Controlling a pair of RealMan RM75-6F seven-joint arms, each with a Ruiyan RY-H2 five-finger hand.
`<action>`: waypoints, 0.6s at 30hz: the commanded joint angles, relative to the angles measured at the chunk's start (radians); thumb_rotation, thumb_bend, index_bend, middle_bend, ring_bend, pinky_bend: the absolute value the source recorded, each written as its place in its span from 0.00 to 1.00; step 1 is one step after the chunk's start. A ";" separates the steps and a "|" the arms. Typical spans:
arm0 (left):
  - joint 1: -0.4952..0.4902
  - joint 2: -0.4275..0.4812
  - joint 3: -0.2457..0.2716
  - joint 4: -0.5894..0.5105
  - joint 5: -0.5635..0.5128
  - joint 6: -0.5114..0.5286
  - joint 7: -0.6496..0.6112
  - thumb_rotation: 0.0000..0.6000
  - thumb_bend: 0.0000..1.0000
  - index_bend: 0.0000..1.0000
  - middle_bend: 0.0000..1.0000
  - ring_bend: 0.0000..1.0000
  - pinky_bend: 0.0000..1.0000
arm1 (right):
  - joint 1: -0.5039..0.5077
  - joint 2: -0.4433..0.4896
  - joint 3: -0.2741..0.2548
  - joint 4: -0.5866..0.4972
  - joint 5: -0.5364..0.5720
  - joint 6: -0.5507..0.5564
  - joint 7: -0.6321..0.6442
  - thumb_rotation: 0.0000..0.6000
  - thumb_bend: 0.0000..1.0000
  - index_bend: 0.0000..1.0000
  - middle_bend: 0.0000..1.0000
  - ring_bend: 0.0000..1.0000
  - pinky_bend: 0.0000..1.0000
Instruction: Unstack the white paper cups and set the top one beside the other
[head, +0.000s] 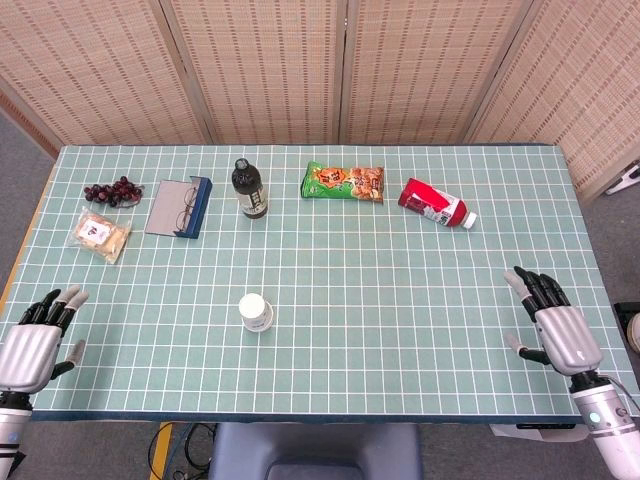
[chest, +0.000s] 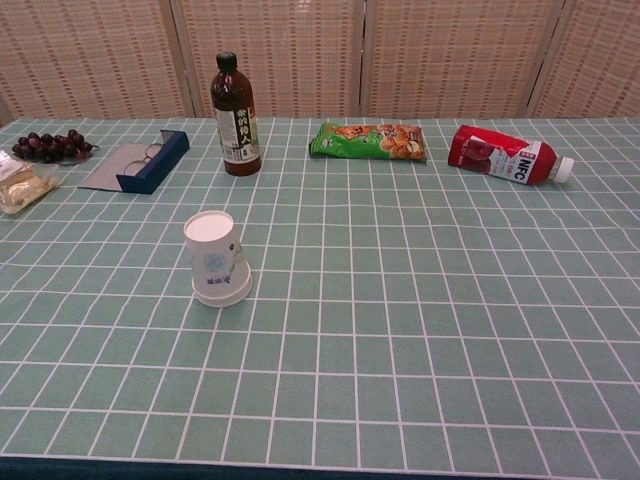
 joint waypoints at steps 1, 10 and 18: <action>-0.002 -0.002 -0.004 0.002 -0.003 -0.008 0.004 1.00 0.41 0.15 0.11 0.08 0.17 | 0.003 0.000 0.001 0.004 0.002 -0.005 0.005 1.00 0.25 0.00 0.00 0.00 0.00; -0.045 0.014 -0.010 -0.040 -0.002 -0.097 0.029 1.00 0.41 0.16 0.11 0.08 0.17 | 0.006 0.010 0.001 0.006 -0.016 0.005 0.039 1.00 0.25 0.00 0.00 0.00 0.00; -0.127 0.049 -0.036 -0.125 -0.067 -0.250 0.106 1.00 0.41 0.16 0.11 0.08 0.17 | 0.001 0.026 0.010 0.011 -0.023 0.034 0.093 1.00 0.25 0.00 0.00 0.00 0.00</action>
